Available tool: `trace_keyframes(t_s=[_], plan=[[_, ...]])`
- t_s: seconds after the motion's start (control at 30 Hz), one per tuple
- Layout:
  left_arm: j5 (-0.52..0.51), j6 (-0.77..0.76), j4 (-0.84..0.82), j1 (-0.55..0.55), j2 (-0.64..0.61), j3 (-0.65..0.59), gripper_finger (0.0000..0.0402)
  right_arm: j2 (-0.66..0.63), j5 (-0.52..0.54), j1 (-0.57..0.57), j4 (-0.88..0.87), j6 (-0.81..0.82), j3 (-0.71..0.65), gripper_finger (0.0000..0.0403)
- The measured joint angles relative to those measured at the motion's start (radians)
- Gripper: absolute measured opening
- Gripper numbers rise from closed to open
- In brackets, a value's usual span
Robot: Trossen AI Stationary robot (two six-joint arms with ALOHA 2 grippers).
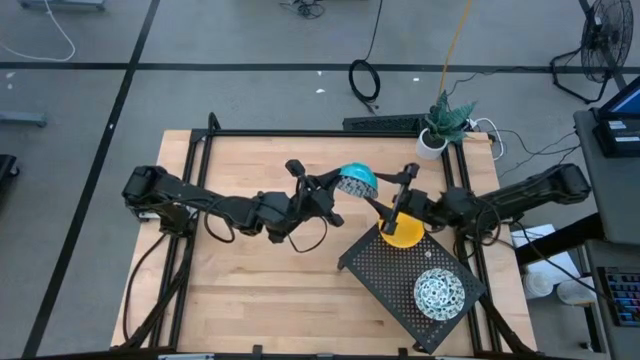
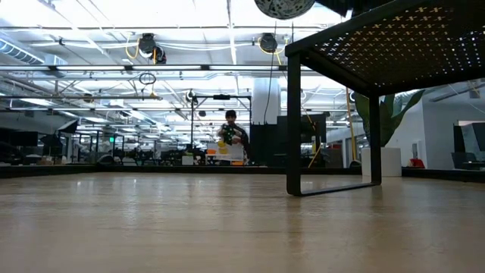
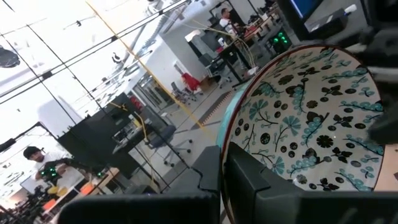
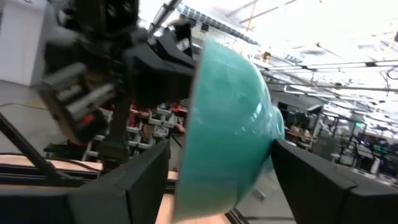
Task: Pick & Place Mini bowls
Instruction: Stack the blue patterned bowl on top of the blue patterned bowls on the shelf
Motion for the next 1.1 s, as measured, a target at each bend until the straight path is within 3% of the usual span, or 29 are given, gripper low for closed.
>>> trace_keyframes(t_s=[0.4,0.57,0.87,1.1], plan=[[-0.015,-0.035,-0.002,-0.011,0.000,0.000,0.0009,0.018,0.103,-0.016,0.037,-0.034,0.002,0.0128],[-0.011,-0.080,-0.027,-0.012,0.000,0.000,0.0034,0.017,0.158,-0.017,0.042,-0.077,0.002,0.0087],[0.016,-0.362,-0.177,-0.020,0.000,-0.002,0.0075,0.017,0.208,-0.017,0.041,-0.138,0.002,0.0013],[0.119,-0.510,-0.313,-0.048,-0.002,-0.002,0.0084,0.015,0.191,-0.016,0.019,-0.143,-0.001,0.0002]])
